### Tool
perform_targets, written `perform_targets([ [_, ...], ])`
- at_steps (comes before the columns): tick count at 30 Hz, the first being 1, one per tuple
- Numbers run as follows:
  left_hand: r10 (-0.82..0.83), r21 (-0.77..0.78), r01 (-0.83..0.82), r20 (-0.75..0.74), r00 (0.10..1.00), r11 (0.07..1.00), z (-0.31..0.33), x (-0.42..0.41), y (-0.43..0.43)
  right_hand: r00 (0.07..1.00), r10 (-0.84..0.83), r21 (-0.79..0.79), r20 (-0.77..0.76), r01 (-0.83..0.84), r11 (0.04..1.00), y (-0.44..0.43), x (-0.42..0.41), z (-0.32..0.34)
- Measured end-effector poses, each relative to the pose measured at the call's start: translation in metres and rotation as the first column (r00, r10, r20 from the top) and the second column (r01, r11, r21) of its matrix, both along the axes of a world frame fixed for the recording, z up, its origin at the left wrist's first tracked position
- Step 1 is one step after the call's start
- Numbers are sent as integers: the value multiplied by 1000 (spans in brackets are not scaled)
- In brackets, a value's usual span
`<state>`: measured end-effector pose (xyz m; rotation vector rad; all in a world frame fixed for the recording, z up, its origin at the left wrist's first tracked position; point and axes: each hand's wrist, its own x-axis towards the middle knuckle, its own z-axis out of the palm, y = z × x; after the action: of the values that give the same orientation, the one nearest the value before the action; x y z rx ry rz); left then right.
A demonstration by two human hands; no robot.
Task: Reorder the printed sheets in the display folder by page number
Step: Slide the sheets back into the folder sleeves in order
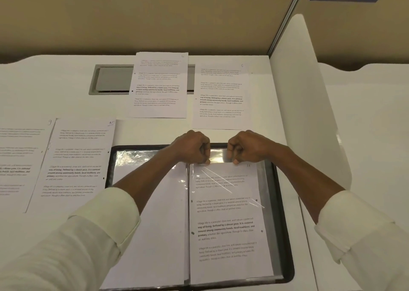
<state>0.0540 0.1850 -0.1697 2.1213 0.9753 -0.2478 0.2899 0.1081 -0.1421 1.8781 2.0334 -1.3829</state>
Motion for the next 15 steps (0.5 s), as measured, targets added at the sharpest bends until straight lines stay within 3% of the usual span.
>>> perform_targets([
  [6,-27,-33,26,-22,999,999,6,3,-1,997,-33,36,69,30,999,-9,5,-6],
  [10,33,-2,-33,-6,999,999,2,3,-7,985,-130,235,111,101,967,-26,10,-7],
  [13,112,57,-115,46,993,992,0,0,-19,942,-335,341,-31,325,882,-45,14,-9],
  [15,230,92,-243,133,964,966,-1,-3,-31,851,-499,340,-165,524,781,-59,12,-6],
])
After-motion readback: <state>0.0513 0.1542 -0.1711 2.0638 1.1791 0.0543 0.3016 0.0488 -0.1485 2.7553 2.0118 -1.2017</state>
